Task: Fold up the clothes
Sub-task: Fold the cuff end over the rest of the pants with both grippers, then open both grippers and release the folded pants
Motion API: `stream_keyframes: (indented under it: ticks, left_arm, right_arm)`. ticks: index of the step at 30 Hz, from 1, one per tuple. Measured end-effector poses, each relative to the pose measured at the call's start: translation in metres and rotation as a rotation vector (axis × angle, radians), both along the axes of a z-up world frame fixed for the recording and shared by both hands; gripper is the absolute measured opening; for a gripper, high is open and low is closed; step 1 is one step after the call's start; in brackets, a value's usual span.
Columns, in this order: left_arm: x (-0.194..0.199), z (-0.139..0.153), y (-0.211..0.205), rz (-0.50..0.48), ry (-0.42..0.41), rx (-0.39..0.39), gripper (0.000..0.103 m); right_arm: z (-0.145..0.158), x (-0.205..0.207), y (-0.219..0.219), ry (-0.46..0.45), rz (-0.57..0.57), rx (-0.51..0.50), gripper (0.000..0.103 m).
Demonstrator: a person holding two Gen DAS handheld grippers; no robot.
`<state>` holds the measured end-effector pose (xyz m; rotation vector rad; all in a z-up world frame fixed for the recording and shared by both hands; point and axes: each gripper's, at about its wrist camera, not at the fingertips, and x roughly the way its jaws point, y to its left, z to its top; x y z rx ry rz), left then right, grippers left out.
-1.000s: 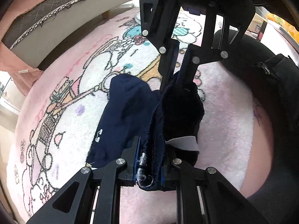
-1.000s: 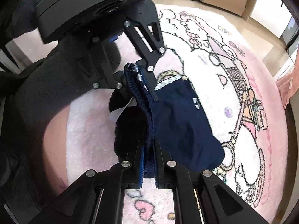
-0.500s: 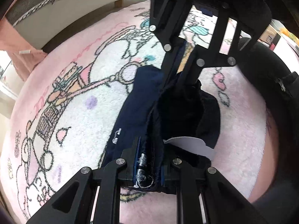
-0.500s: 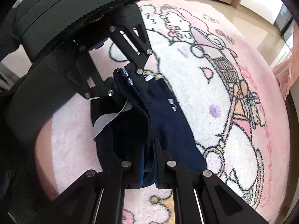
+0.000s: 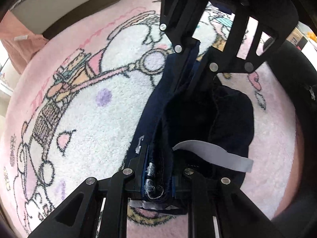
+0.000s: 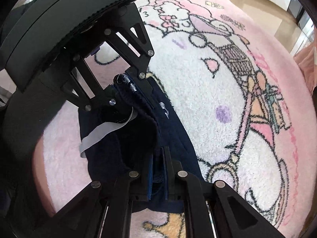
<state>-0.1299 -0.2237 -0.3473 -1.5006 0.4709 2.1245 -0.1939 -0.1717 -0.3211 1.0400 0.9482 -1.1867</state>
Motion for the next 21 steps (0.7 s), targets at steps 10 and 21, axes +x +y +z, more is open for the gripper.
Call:
stream_keyframes:
  ticks: [10, 21]
  left_arm:
    - [-0.017, -0.014, -0.014, 0.053, -0.046, 0.016, 0.043]
    - [-0.026, -0.016, -0.031, 0.174, -0.055, -0.009, 0.072]
  right_arm:
    - [-0.027, -0.01, -0.008, 0.038, -0.018, 0.036, 0.009]
    - [-0.033, -0.013, -0.012, 0.105, -0.075, 0.051, 0.031]
